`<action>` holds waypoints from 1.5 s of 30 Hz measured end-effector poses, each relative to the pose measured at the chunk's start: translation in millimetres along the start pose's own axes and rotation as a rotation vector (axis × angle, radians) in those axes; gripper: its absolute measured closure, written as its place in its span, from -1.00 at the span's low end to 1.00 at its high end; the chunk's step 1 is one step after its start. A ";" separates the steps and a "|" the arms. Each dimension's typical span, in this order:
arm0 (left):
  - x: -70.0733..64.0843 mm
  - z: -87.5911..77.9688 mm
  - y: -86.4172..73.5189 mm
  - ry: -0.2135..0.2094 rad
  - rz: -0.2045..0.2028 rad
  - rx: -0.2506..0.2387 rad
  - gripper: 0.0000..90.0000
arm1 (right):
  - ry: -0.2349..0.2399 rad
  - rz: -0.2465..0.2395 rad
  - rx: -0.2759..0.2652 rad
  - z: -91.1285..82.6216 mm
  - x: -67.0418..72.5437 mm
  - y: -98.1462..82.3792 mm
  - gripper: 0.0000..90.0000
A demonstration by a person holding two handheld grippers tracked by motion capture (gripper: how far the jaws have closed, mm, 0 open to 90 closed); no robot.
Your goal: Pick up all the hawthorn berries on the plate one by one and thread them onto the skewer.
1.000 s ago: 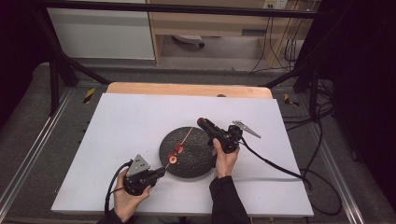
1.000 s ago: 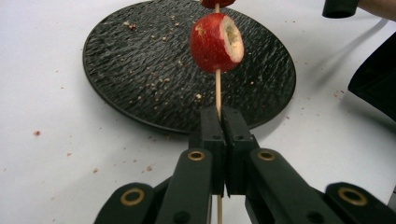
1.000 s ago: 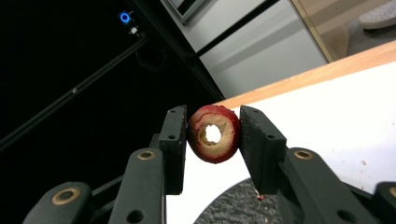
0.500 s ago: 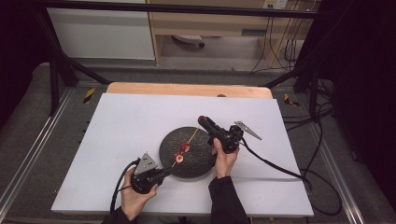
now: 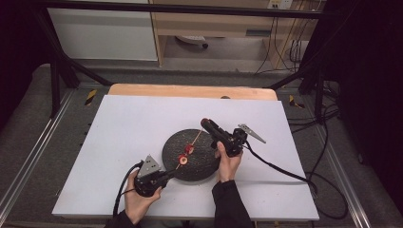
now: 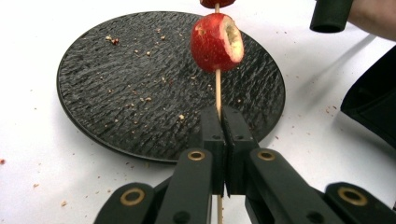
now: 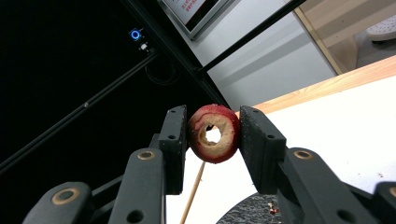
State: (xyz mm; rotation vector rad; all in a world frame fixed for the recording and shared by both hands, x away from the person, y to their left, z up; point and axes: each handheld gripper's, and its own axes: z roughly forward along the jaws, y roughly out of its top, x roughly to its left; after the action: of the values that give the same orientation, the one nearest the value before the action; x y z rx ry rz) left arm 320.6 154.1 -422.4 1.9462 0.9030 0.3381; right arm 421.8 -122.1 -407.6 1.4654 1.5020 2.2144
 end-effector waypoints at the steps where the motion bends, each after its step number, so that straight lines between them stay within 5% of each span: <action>1: -0.3 0.1 0.4 0.003 -0.003 -0.001 0.97 | 0.000 0.002 0.002 0.0 0.0 -0.4 0.41; 17: -12.2 11.5 13.2 0.013 -0.079 -0.015 0.97 | 0.008 -0.013 -0.017 -1.6 1.9 -3.7 0.42; 28: -15.4 11.5 12.9 0.026 -0.091 -0.055 0.97 | 0.016 -0.017 -0.047 -1.5 2.2 -2.9 0.42; 45: -13.2 22.5 30.7 0.027 -0.098 -0.070 0.97 | 0.026 -0.018 0.004 -3.2 2.8 -15.5 0.42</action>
State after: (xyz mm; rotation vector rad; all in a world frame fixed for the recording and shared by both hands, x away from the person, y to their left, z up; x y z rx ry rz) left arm 338.1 121.3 -406.9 1.8307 0.9881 0.3354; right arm 411.6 -114.8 -417.7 1.4239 1.5219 2.2308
